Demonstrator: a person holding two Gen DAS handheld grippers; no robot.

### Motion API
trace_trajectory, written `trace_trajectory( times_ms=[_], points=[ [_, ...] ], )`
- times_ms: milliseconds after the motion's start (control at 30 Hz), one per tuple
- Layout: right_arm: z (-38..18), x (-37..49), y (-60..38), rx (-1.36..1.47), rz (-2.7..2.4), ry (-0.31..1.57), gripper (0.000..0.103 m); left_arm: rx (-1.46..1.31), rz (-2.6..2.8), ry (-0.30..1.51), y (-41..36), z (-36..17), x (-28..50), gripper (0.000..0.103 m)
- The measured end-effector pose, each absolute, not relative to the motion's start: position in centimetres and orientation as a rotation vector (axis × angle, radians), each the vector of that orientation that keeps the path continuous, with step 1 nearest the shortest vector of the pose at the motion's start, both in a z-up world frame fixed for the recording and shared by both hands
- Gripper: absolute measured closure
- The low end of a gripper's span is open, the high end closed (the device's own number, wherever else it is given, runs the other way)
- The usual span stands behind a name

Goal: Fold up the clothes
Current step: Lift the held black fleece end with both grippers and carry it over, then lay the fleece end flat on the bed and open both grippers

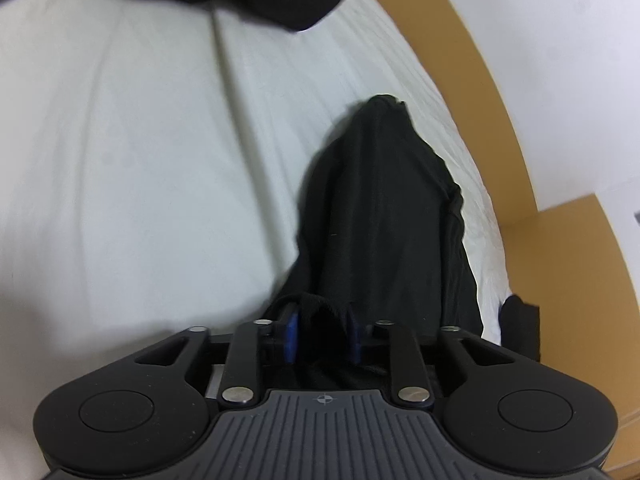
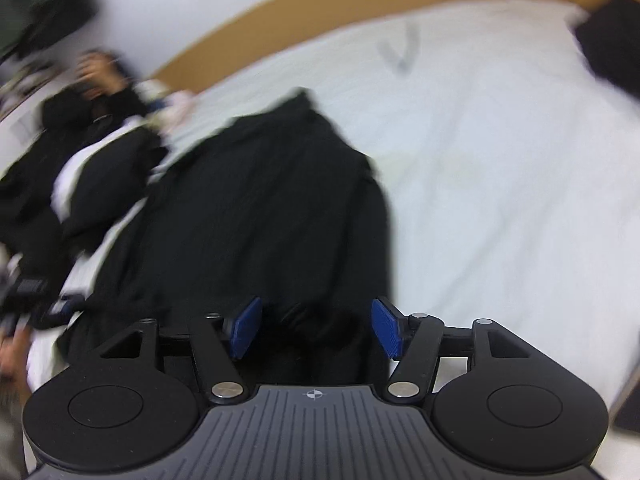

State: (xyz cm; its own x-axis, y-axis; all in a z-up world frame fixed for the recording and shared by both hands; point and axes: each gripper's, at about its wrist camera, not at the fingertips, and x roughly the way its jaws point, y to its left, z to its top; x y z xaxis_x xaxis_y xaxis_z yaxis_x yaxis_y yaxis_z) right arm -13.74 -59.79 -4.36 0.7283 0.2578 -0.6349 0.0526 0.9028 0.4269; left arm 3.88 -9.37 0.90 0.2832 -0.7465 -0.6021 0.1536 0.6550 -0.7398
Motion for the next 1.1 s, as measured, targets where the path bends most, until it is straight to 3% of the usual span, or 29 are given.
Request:
trace_trajectory(
  times_ms=[100, 200, 267, 367, 467, 567, 767, 900, 1100],
  points=[
    [-3.3, -15.2, -57.3, 0.367, 0.264, 0.723, 0.040, -0.575, -0.678, 1.056, -10.2, 2.7, 3.2, 0.049],
    [-3.2, -16.0, -53.0, 0.208, 0.304, 0.708, 0.040, -0.307, -0.593, 0.893, -12.4, 5.0, 1.4, 0.031],
    [-3.8, -16.0, -49.7, 0.082, 0.299, 0.692, 0.040, -0.074, -0.506, 0.783, -14.9, 5.6, -0.6, 0.032],
    [-5.5, -15.3, -46.0, -0.001, 0.348, 0.731, 0.042, 0.017, -0.574, 0.673, -16.5, 6.5, -3.5, 0.030],
    [-7.0, -13.9, -44.6, 0.001, 0.373, 0.796, 0.043, 0.093, -0.691, 0.626, -18.2, 7.0, -5.8, 0.017],
    [-7.0, -12.3, -45.9, 0.101, 0.311, 0.782, 0.047, 0.145, -0.737, 0.674, -20.4, 5.7, -5.9, 0.017],
    [-4.5, -12.6, -48.9, 0.150, 0.193, 0.569, 0.047, 0.056, -0.771, 0.709, -21.9, 3.8, -5.0, 0.016],
    [-4.3, -14.6, -49.6, 0.104, 0.316, 0.716, 0.047, 0.068, -0.761, 0.685, -22.6, 2.6, -4.8, 0.007],
    [-7.0, -15.8, -48.3, 0.036, 0.302, 0.721, 0.047, 0.164, -0.702, 0.670, -24.3, -0.2, -4.9, 0.001]
  ],
)
